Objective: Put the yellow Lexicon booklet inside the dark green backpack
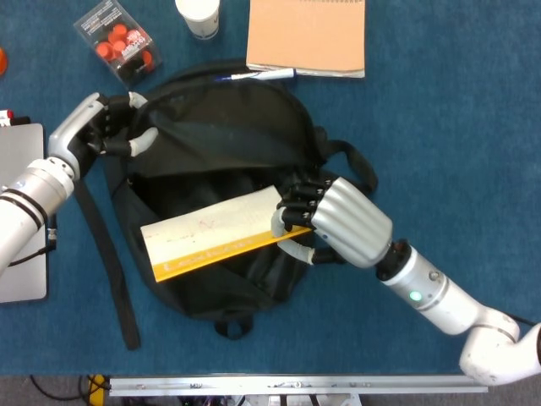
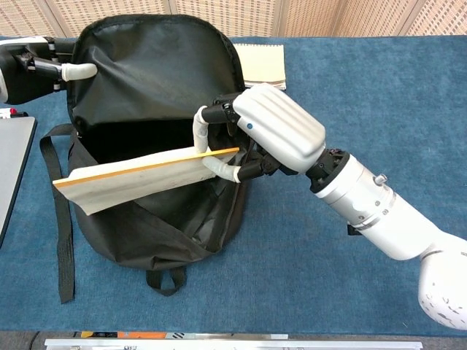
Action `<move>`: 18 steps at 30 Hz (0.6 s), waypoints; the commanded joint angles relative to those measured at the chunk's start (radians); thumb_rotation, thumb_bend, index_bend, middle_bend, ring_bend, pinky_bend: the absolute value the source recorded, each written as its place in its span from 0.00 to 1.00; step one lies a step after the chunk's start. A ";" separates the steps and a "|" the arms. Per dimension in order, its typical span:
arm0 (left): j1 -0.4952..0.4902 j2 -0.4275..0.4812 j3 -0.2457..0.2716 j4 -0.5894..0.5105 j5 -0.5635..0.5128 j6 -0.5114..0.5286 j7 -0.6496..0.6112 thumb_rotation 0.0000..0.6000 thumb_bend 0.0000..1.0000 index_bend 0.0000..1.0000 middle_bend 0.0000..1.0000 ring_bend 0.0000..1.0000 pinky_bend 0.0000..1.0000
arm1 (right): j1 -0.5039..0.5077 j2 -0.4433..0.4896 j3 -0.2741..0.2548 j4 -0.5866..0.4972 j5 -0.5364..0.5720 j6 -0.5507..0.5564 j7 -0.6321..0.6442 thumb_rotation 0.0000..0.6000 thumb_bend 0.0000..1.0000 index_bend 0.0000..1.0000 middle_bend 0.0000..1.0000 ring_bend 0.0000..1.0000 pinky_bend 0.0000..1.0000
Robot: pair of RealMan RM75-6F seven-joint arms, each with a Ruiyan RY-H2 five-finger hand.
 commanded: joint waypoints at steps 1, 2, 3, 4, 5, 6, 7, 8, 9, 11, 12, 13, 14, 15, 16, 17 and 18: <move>0.009 0.009 -0.011 0.009 0.012 -0.014 -0.023 1.00 0.40 0.56 0.31 0.22 0.14 | 0.027 -0.036 0.003 0.076 -0.009 0.001 -0.019 1.00 0.39 0.77 0.69 0.49 0.56; 0.011 0.012 -0.014 0.012 0.016 -0.018 -0.031 1.00 0.40 0.56 0.31 0.22 0.14 | 0.031 -0.043 0.004 0.092 -0.012 0.005 -0.022 1.00 0.39 0.77 0.69 0.49 0.56; 0.014 0.014 -0.017 0.014 0.020 -0.021 -0.037 1.00 0.40 0.56 0.31 0.22 0.14 | 0.035 -0.052 0.009 0.107 -0.013 0.014 -0.024 1.00 0.39 0.77 0.69 0.49 0.56; 0.017 0.016 -0.020 0.017 0.027 -0.024 -0.045 1.00 0.40 0.56 0.31 0.22 0.14 | 0.040 -0.063 0.016 0.126 -0.012 0.023 -0.027 1.00 0.39 0.77 0.70 0.49 0.56; 0.019 0.018 -0.022 0.018 0.032 -0.026 -0.051 1.00 0.40 0.56 0.31 0.22 0.14 | 0.044 -0.071 0.020 0.138 -0.010 0.027 -0.029 1.00 0.39 0.77 0.70 0.49 0.56; 0.022 0.020 -0.024 0.019 0.037 -0.027 -0.057 1.00 0.40 0.56 0.31 0.22 0.14 | 0.050 -0.078 0.024 0.152 -0.013 0.033 -0.034 1.00 0.39 0.77 0.70 0.49 0.56; 0.025 0.022 -0.026 0.020 0.043 -0.029 -0.065 1.00 0.40 0.56 0.31 0.22 0.14 | 0.057 -0.086 0.025 0.174 -0.021 0.039 -0.049 1.00 0.39 0.77 0.70 0.49 0.56; 0.027 0.024 -0.028 0.021 0.048 -0.031 -0.071 1.00 0.40 0.56 0.31 0.22 0.14 | 0.063 -0.091 0.025 0.190 -0.029 0.044 -0.062 1.00 0.39 0.77 0.70 0.49 0.56; 0.029 0.027 -0.030 0.021 0.053 -0.033 -0.077 1.00 0.40 0.56 0.31 0.22 0.14 | 0.068 -0.097 0.026 0.206 -0.036 0.052 -0.076 1.00 0.39 0.77 0.70 0.49 0.56; 0.035 0.032 -0.032 0.021 0.065 -0.036 -0.092 1.00 0.40 0.56 0.31 0.22 0.14 | 0.076 -0.109 0.028 0.237 -0.043 0.067 -0.096 1.00 0.39 0.77 0.70 0.49 0.56; 0.038 0.034 -0.033 0.019 0.070 -0.036 -0.097 1.00 0.40 0.56 0.31 0.22 0.14 | 0.077 -0.115 0.032 0.248 -0.042 0.075 -0.100 1.00 0.39 0.77 0.70 0.49 0.56; 0.041 0.037 -0.034 0.018 0.077 -0.038 -0.106 1.00 0.40 0.56 0.31 0.22 0.14 | 0.078 -0.123 0.036 0.259 -0.037 0.087 -0.100 1.00 0.39 0.77 0.70 0.49 0.56; 0.043 0.039 -0.034 0.017 0.083 -0.039 -0.111 1.00 0.40 0.56 0.31 0.22 0.14 | 0.078 -0.131 0.041 0.268 -0.035 0.099 -0.102 1.00 0.39 0.77 0.70 0.49 0.56; 0.044 0.040 -0.034 0.016 0.088 -0.040 -0.117 1.00 0.40 0.56 0.31 0.22 0.14 | 0.078 -0.139 0.043 0.278 -0.035 0.111 -0.108 1.00 0.39 0.77 0.70 0.49 0.56; 0.046 0.041 -0.033 0.016 0.092 -0.041 -0.121 1.00 0.40 0.56 0.31 0.22 0.14 | 0.077 -0.146 0.042 0.288 -0.037 0.122 -0.115 1.00 0.39 0.77 0.70 0.49 0.56; 0.046 0.041 -0.033 0.017 0.096 -0.043 -0.127 1.00 0.40 0.56 0.31 0.22 0.14 | 0.077 -0.154 0.034 0.301 -0.043 0.132 -0.125 1.00 0.39 0.78 0.70 0.49 0.56; 0.046 0.041 -0.032 0.017 0.099 -0.044 -0.132 1.00 0.40 0.56 0.31 0.22 0.14 | 0.075 -0.157 0.024 0.309 -0.047 0.134 -0.130 1.00 0.39 0.78 0.70 0.49 0.56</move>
